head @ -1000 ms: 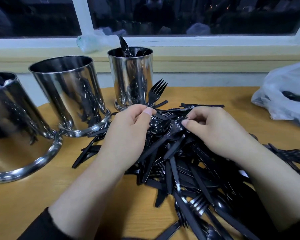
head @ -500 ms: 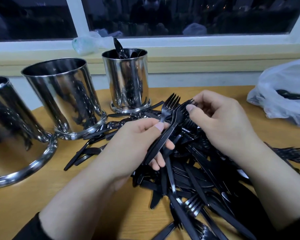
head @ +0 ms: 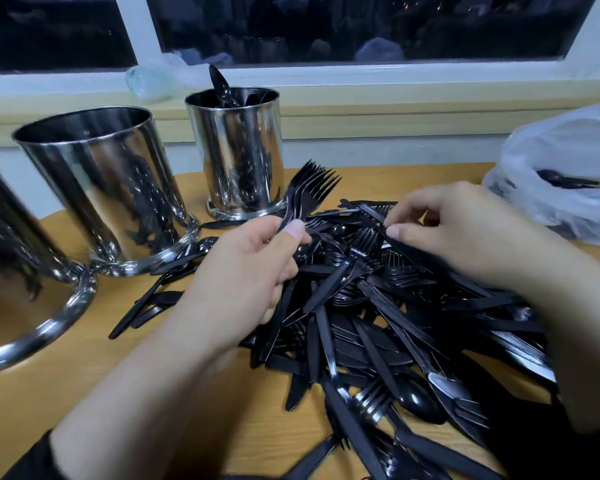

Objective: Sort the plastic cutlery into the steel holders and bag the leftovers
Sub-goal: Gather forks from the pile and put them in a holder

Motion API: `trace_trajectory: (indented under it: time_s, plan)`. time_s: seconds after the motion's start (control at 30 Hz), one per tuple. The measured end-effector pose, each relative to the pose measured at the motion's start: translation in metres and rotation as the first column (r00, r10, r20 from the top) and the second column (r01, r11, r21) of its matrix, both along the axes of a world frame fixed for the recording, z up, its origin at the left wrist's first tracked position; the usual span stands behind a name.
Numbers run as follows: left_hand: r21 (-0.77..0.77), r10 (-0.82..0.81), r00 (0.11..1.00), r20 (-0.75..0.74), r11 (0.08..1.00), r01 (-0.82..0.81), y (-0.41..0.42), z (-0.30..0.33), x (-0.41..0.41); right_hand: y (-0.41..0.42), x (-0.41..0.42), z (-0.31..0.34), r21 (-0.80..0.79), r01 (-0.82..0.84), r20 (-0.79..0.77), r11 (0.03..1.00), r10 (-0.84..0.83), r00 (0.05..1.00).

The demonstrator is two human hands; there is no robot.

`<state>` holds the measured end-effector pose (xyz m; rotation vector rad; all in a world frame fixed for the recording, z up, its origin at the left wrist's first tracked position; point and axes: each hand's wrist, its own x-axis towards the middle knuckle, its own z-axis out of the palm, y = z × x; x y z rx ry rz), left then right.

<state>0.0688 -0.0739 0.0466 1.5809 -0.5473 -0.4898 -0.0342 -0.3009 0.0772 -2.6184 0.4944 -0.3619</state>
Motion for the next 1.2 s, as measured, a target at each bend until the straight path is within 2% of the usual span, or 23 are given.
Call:
trace_trajectory:
  time_s: [0.17, 0.37, 0.5, 0.7, 0.93, 1.2]
  plan:
    - [0.034, 0.012, 0.997, 0.073, 0.999, -0.015, -0.001, -0.001, -0.001, -0.001, 0.001, -0.008, 0.024, -0.064, -0.161, 0.998, 0.067, 0.985]
    - [0.04, 0.01, 0.994, 0.11, 0.999, -0.014, -0.001, -0.003, -0.001, 0.005, 0.011, -0.02, -0.089, -0.097, -0.134, 0.991, 0.085, 0.987]
    - [0.038, 0.015, 0.994, 0.111, 0.999, -0.019, -0.002, -0.003, -0.001, 0.01, 0.016, -0.027, -0.11, -0.102, -0.21, 0.989, 0.077, 0.975]
    - [0.035, 0.013, 0.994, 0.108, 0.999, -0.017, -0.003, -0.002, -0.002, 0.016, 0.022, -0.033, -0.141, -0.054, -0.214, 0.989, 0.023, 0.977]
    - [0.053, 0.002, 0.992, 0.128, 0.999, -0.009, -0.004, -0.003, -0.001, 0.015, 0.024, -0.034, -0.159, -0.018, -0.136, 0.987, -0.004, 0.991]
    - [0.039, -0.004, 0.993, 0.117, 0.999, -0.001, -0.003, -0.003, -0.002, 0.01, 0.026, -0.029, -0.173, 0.026, 0.044, 0.985, -0.018, 0.999]
